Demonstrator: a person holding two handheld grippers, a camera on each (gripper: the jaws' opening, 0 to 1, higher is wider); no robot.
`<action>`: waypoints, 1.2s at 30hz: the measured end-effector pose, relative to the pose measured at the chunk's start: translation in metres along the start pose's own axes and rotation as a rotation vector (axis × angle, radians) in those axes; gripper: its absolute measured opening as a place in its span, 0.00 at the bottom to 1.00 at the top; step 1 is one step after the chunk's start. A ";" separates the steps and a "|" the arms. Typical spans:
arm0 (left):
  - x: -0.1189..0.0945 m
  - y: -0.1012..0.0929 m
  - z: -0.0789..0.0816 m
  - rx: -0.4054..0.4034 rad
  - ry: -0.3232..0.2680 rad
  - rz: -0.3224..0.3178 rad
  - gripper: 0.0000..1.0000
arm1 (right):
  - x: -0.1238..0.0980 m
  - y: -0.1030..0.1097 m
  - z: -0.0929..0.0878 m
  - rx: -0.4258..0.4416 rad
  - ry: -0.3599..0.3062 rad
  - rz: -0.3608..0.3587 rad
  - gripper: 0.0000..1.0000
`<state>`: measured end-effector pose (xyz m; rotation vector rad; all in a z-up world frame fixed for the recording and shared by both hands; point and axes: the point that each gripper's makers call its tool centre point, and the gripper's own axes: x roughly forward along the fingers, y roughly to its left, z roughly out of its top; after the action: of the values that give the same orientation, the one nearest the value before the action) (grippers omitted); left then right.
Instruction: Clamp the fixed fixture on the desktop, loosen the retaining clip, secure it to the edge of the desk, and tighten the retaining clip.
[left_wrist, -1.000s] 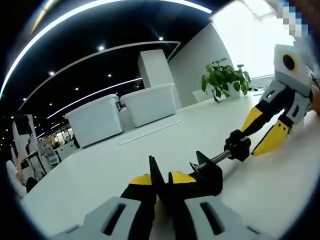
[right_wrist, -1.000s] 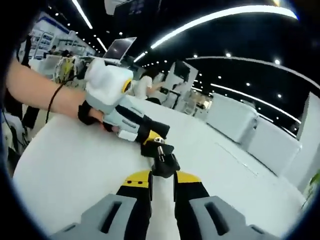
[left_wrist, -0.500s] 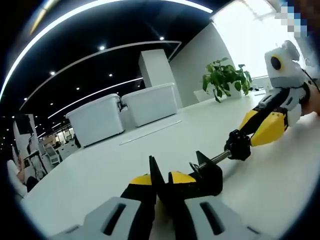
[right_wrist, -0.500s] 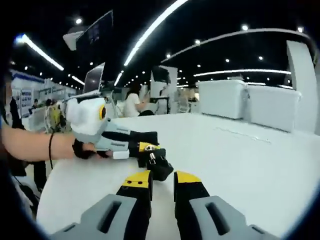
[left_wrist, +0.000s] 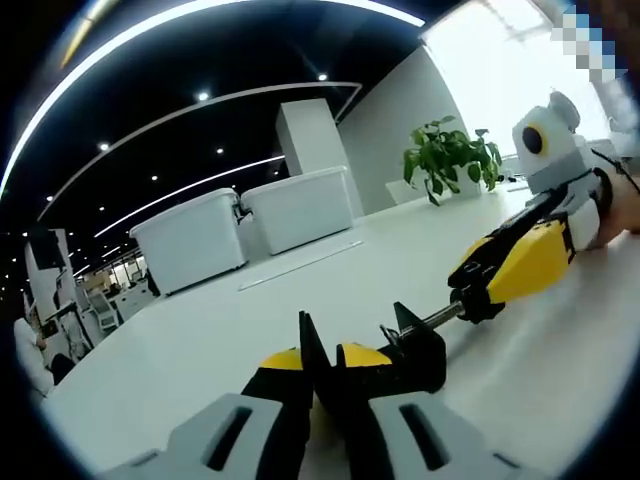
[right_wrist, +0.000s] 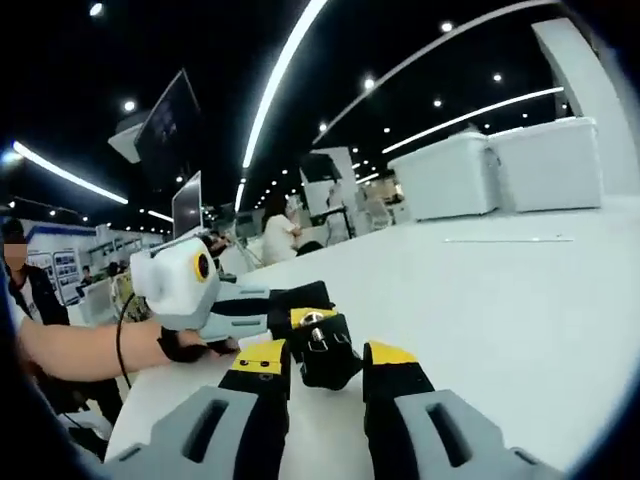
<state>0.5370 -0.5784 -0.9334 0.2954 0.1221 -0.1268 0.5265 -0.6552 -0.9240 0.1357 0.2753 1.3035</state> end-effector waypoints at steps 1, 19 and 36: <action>0.000 0.000 0.000 0.000 0.000 -0.001 0.10 | 0.001 -0.001 0.000 0.001 0.002 -0.002 0.26; 0.001 0.000 0.000 0.000 -0.001 -0.001 0.10 | 0.002 0.014 0.002 -0.540 0.041 -0.045 0.24; 0.000 0.001 0.001 0.017 -0.001 -0.004 0.10 | 0.004 0.024 0.000 -0.894 0.082 -0.061 0.24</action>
<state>0.5372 -0.5773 -0.9322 0.3120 0.1206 -0.1321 0.5052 -0.6456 -0.9187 -0.6777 -0.2474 1.2666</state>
